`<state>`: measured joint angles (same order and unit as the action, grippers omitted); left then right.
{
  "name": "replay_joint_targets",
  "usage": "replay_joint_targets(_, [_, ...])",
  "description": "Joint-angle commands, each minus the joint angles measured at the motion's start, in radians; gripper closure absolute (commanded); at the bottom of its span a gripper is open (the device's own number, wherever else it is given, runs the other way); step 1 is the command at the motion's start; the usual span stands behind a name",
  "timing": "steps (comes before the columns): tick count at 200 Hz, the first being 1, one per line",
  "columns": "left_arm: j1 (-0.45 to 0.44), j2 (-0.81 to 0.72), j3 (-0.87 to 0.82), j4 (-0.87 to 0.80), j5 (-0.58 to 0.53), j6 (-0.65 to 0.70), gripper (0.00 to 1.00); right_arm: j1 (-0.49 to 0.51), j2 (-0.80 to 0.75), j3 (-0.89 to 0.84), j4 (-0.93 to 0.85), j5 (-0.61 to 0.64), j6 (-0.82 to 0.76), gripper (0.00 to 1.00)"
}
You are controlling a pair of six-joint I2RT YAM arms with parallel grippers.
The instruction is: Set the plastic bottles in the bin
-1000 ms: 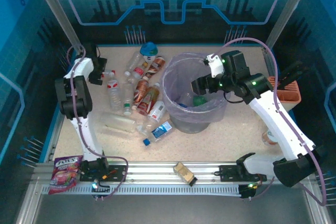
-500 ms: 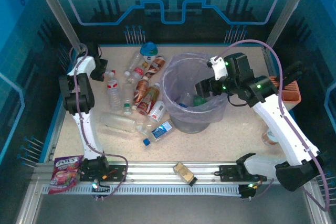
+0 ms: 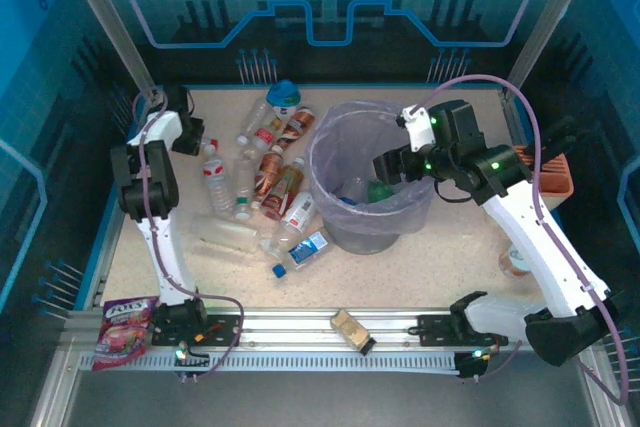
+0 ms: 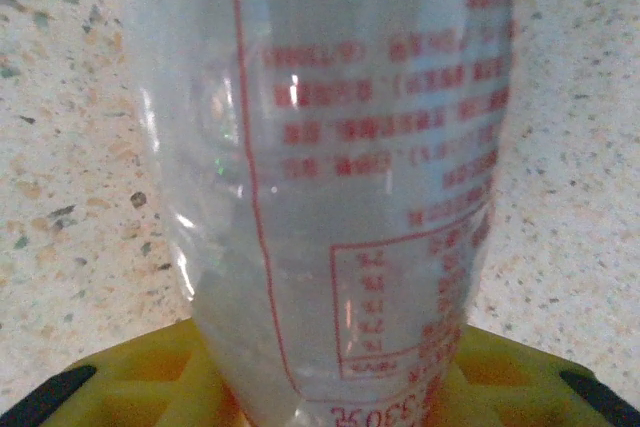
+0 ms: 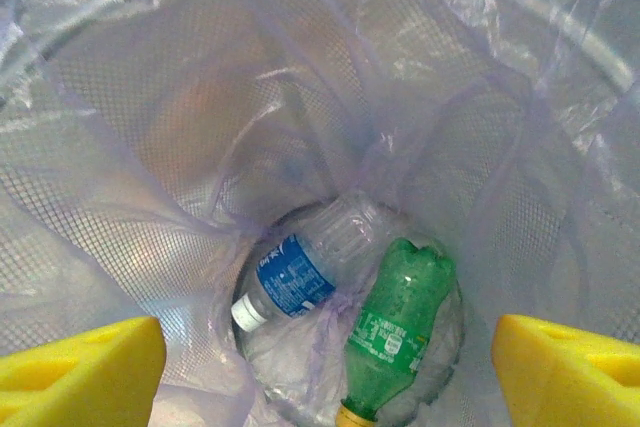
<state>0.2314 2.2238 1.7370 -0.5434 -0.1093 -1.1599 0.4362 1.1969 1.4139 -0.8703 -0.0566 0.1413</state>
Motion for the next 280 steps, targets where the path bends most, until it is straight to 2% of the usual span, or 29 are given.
replay_joint_targets(1, [-0.003,-0.120,-0.004,0.001,-0.014,0.061,0.64,-0.022,-0.003,0.053,0.038,-0.022,0.029,0.15])
replay_joint_targets(23, [-0.004,-0.174,0.004,0.021,0.024,0.115,0.66,-0.036,-0.003,0.073,0.058,-0.064,0.058,0.15])
replay_joint_targets(63, [-0.015,-0.271,0.028,0.045,0.209,0.264,0.67,-0.048,0.009,0.109,0.090,-0.135,0.093,0.16])
replay_joint_targets(107, [-0.091,-0.488,-0.045,0.050,0.349,0.432,0.72,-0.048,0.076,0.202,0.126,-0.192,0.133,0.16])
replay_joint_targets(121, [-0.130,-0.567,-0.096,0.068,0.402,0.463,0.75,-0.048,0.105,0.235,0.158,-0.231,0.172,0.16])
replay_joint_targets(148, [-0.229,-0.710,-0.169,0.052,0.467,0.547,0.75,-0.016,0.179,0.288,0.272,-0.341,0.270,0.16])
replay_joint_targets(199, [-0.457,-0.920,-0.345,0.091,0.558,0.651,0.75,0.099,0.359,0.449,0.364,-0.403,0.339,0.12])
replay_joint_targets(252, [-0.640,-1.004,-0.439,0.124,0.619,0.720,0.74,0.120,0.486,0.541,0.382,-0.403,0.387,0.07])
replay_joint_targets(280, [-0.698,-1.005,-0.447,0.112,0.609,0.750,0.74,0.118,0.533,0.572,0.381,-0.420,0.389,0.09])
